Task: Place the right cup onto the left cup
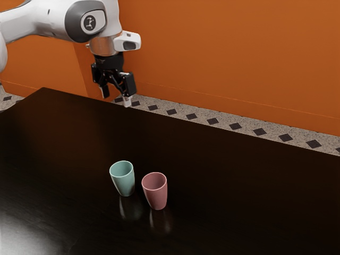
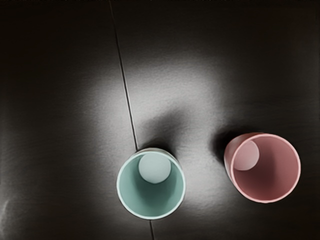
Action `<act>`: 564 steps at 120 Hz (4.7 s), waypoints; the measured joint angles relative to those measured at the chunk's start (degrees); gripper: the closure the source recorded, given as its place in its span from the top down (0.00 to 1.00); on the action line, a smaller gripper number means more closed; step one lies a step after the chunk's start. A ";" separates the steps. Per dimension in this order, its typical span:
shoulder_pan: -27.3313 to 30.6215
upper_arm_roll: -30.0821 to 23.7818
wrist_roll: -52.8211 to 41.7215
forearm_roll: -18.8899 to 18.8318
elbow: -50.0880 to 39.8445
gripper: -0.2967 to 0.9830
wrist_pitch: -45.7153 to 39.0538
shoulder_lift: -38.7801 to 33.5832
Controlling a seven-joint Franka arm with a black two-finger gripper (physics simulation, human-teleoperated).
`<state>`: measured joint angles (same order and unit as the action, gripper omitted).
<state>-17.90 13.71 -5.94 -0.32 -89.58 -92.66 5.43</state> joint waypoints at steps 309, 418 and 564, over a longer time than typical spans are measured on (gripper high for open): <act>-0.21 -11.17 8.77 12.44 -24.32 0.45 -29.42 10.39; -0.57 -11.53 11.10 6.12 -20.69 0.15 -25.36 7.94; -0.35 -3.88 13.45 -2.86 -13.08 0.15 -7.43 4.06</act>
<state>-18.25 9.82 7.51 -3.18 -102.66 -100.09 9.49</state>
